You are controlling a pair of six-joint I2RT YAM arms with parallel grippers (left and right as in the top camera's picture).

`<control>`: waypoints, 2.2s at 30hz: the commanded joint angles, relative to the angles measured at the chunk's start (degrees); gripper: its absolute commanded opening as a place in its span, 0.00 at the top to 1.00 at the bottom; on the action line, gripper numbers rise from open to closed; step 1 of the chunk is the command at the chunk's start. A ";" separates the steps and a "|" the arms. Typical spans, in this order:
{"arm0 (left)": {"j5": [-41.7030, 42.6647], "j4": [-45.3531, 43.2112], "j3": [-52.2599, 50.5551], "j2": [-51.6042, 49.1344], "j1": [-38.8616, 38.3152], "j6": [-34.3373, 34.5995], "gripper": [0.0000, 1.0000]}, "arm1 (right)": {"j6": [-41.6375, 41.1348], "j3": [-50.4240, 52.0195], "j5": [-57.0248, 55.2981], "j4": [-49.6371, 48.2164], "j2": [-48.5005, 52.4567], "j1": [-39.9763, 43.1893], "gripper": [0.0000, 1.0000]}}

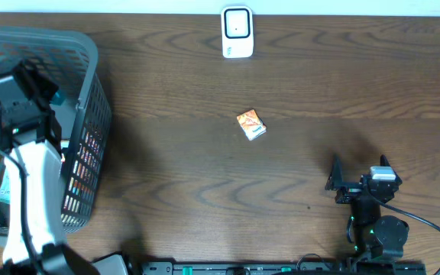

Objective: Scan the item barcode
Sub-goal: 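Grasp the teal mouthwash bottle with the left gripper, then lift the mouthwash bottle out and carry it toward the scanner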

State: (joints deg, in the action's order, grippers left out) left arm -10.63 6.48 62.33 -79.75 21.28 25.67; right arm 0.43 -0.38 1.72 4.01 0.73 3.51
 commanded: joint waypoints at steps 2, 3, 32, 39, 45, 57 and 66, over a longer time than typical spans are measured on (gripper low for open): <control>-0.24 0.98 1.09 6.84 0.17 -0.07 0.57 | -0.79 0.07 -0.09 0.22 -0.13 -0.46 0.01; -0.22 1.40 1.07 8.09 0.17 -0.07 0.57 | -0.79 0.07 -0.09 0.22 -0.13 -0.46 0.01; 30.32 6.29 1.07 21.29 -18.08 7.63 0.59 | -0.79 0.07 -0.09 0.22 -0.13 -0.46 0.01; 29.92 6.27 1.07 15.98 -27.52 7.61 0.58 | -0.79 0.07 -0.07 0.22 -0.13 -0.46 0.01; 25.27 4.57 1.07 7.72 -36.61 5.95 0.58 | -0.79 0.07 -0.09 0.22 -0.13 -0.46 0.01; 14.93 -5.35 1.07 -6.97 -55.21 -4.74 0.59 | -0.79 0.07 -0.09 0.22 -0.13 -0.46 0.01; 3.63 -8.13 1.07 -14.27 -67.78 -18.14 0.58 | -0.79 0.07 -0.09 0.22 -0.13 -0.46 0.01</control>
State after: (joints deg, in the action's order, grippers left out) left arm -1.80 -0.40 62.35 -93.12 -44.23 13.39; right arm 0.45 -0.38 1.72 4.03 0.73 3.51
